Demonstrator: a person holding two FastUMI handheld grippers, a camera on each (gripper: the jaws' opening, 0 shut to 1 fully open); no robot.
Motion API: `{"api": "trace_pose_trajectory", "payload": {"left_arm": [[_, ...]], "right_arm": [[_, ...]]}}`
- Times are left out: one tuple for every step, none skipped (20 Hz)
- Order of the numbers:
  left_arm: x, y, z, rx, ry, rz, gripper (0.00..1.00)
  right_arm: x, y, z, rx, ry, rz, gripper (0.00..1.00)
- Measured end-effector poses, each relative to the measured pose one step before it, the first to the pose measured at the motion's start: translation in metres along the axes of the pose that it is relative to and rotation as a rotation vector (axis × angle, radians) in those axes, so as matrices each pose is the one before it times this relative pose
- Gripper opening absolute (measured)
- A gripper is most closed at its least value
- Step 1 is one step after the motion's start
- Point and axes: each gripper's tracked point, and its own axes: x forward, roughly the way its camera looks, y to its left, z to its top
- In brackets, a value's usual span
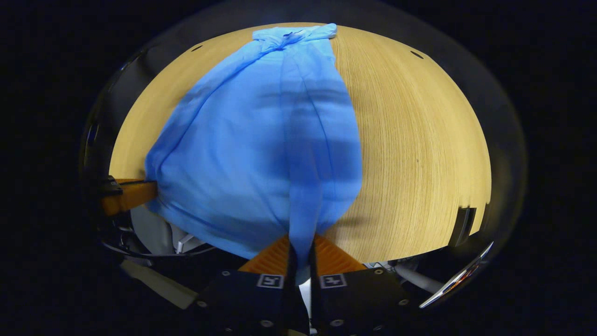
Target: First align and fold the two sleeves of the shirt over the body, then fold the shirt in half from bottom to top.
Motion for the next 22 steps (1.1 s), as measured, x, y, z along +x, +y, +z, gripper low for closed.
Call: {"api": "trace_pose_trajectory", "payload": {"left_arm": [[-0.00054,-0.00288,0.00151,-0.00455,0.00062,-0.01133,0.11],[-0.00153,-0.00162,0.00058,0.00522,-0.00199,-0.00648,0.12],[-0.00046,-0.00196,0.00623,0.0081,-0.01027,-0.00367,0.11],[-0.00295,-0.00125,0.00861,0.00328,-0.01832,0.0013,0.11],[-0.00252,-0.00138,0.00915,0.0,-0.01671,0.00034,0.12],[-0.00411,-0.00273,0.01018,-0.00395,-0.01857,-0.00163,0.11],[-0.00266,-0.00379,0.01092,-0.00528,-0.02154,-0.00677,0.11],[-0.00391,-0.00355,0.01215,-0.00079,-0.02255,-0.00579,0.11],[-0.00537,-0.00172,0.01415,0.0035,-0.0271,-0.00413,0.12],[-0.00377,0.00106,0.01482,0.01411,-0.02994,0.00631,0.11],[-0.00355,0.00041,0.01421,0.0127,-0.02739,0.00049,0.11],[-0.00294,-0.00158,0.01413,0.00096,-0.01757,-0.00727,0.11],[-0.00079,-0.0022,0.01439,-0.00347,-0.01609,-0.00933,0.12],[-0.00103,-0.00032,0.01479,-0.00441,-0.01553,-0.00254,0.12],[0.00091,0.00203,0.01684,-0.00019,-0.0201,-0.00535,0.12],[0.00103,0.00252,0.01755,0.00323,-0.0208,-0.00126,0.12],[-0.00093,0.00337,0.01608,0.00381,-0.01946,0.00178,0.12],[-0.00048,0.00271,0.01717,0.00022,-0.01714,-0.00324,0.1],[-0.00099,0.001,0.01828,-0.00233,-0.01596,-0.00374,0.11],[0.00052,0.00144,0.01752,-0.00018,-0.01708,-0.00603,0.12],[0.00184,0.00129,0.01783,0.00272,-0.01901,-0.00311,0.12],[0.0028,0.00196,0.0181,0.005,-0.01604,-0.00314,0.11]], "right_arm": [[0.0009,0.00006,0.00152,0.01147,0.0069,0.0232,0.01],[-0.00084,-0.00417,0.00347,0.00477,-0.0051,0.00006,0.01],[-0.00238,-0.00438,0.0066,-0.00409,-0.01326,-0.00049,0.01],[-0.00317,-0.00263,0.00944,-0.0022,-0.02047,0.00629,0.01],[-0.0032,-0.00259,0.00914,-0.00276,-0.01863,0.00378,0.01],[-0.00378,-0.00341,0.01188,-0.00486,-0.0212,0.00181,0.01],[-0.00384,-0.00303,0.01088,-0.00434,-0.02017,0.00401,0.01],[-0.00386,-0.0017,0.01157,-0.00038,-0.02187,0.00696,0.01],[-0.00317,-0.00008,0.01159,0.007,-0.01908,0.00849,0.01],[-0.00456,-0.00039,0.01226,0.0017,-0.02064,0.00563,0.01],[-0.0036,-0.00094,0.01379,-0.0029,-0.02381,0.00257,0.01],[-0.00289,-0.00137,0.0147,-0.00435,-0.02289,-0.0023,0.01],[-0.00144,-0.00137,0.0142,-0.00163,-0.02313,-0.00277,0.01],[-0.00208,-0.00051,0.01614,0.00262,-0.02075,-0.00271,0.01],[-0.00062,-0.00073,0.01664,0.00716,-0.02309,-0.0032,0.01],[-0.00021,-0.0002,0.01581,0.00717,-0.02146,-0.00219,0.01],[-0.0002,-0.00054,0.01756,0.00467,-0.02084,-0.00388,0.01],[0.00033,-0.00171,0.01586,0.00406,-0.02025,-0.00742,0.01],[0.00035,-0.00074,0.01591,0.00356,-0.01932,-0.00386,0.01],[-0.0007,-0.0004,0.01601,0.00256,-0.01655,-0.00557,0.01],[0.00148,-0.00058,0.01429,0.0026,-0.01602,-0.00602,0.01],[0.00242,0.00047,0.01435,0.0037,-0.01207,-0.00462,0.01]]}}
